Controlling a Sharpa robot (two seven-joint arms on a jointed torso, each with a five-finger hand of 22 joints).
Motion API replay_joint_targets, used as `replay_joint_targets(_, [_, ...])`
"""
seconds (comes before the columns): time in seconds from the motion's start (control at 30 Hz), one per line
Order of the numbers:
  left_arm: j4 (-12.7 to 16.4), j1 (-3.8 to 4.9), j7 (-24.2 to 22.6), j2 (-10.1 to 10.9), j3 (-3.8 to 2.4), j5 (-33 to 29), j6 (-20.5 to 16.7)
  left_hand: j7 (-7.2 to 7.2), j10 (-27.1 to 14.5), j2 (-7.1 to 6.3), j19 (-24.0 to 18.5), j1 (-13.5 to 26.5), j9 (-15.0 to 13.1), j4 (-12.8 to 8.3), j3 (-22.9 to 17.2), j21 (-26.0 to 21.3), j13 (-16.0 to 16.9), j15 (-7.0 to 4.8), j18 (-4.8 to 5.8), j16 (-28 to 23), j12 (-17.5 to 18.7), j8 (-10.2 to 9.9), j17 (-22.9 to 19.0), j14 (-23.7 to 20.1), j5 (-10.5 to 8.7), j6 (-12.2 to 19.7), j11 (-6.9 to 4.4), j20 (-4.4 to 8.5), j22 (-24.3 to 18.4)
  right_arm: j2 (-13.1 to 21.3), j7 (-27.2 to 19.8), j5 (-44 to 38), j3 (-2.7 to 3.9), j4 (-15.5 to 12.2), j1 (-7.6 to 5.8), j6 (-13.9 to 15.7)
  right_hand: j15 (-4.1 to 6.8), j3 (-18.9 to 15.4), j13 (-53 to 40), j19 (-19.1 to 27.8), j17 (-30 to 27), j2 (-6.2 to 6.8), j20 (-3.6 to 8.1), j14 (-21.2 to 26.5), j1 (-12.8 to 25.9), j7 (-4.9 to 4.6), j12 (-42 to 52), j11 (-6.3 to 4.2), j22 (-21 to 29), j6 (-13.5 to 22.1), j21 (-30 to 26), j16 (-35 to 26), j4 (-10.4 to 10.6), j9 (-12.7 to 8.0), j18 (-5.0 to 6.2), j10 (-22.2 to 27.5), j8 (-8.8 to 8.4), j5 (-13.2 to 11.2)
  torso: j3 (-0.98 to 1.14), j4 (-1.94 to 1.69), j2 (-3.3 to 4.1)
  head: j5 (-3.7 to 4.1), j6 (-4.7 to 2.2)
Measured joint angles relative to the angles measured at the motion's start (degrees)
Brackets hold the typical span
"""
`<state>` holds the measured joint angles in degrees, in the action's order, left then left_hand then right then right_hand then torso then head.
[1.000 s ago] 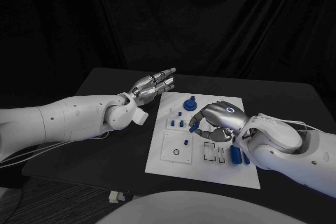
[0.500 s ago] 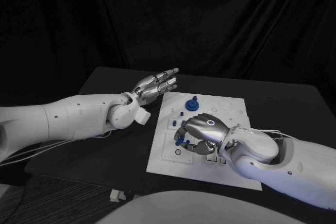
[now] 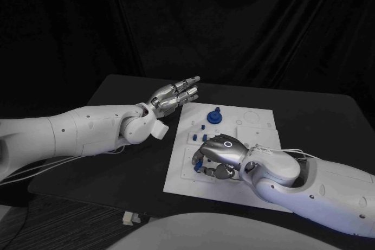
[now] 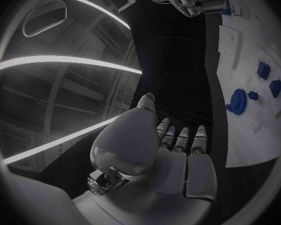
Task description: Assemble the parts on the task board
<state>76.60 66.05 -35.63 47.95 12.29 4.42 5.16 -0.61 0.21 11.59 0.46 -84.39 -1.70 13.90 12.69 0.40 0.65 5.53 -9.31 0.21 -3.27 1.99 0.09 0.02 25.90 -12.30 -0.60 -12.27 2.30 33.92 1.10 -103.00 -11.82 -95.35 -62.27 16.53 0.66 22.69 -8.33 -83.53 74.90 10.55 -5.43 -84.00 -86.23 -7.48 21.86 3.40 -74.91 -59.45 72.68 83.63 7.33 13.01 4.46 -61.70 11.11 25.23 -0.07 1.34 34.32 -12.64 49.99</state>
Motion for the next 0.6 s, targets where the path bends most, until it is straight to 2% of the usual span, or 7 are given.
replay_joint_targets(0.6, [-0.06,-0.09,0.24,-0.17,0.0,0.0,0.41,0.0,0.0,0.22,0.0,-0.22,0.0,0.0,0.0,0.0,-0.01,0.0,0.0,0.0,0.0,0.0,-0.04,0.0,0.0,0.0,0.0,0.0,0.01,-0.09,0.13,-2.01,0.08,0.54,0.33,-1.1,0.0,0.31,-0.06,0.21,0.0,0.01,0.2,0.0,0.01,0.0,-0.02,0.1,0.01,0.01,-0.46,-0.23,-0.31,0.11,0.0,0.1,-0.09,-0.04,0.01,-0.03,0.01,0.27,0.0])
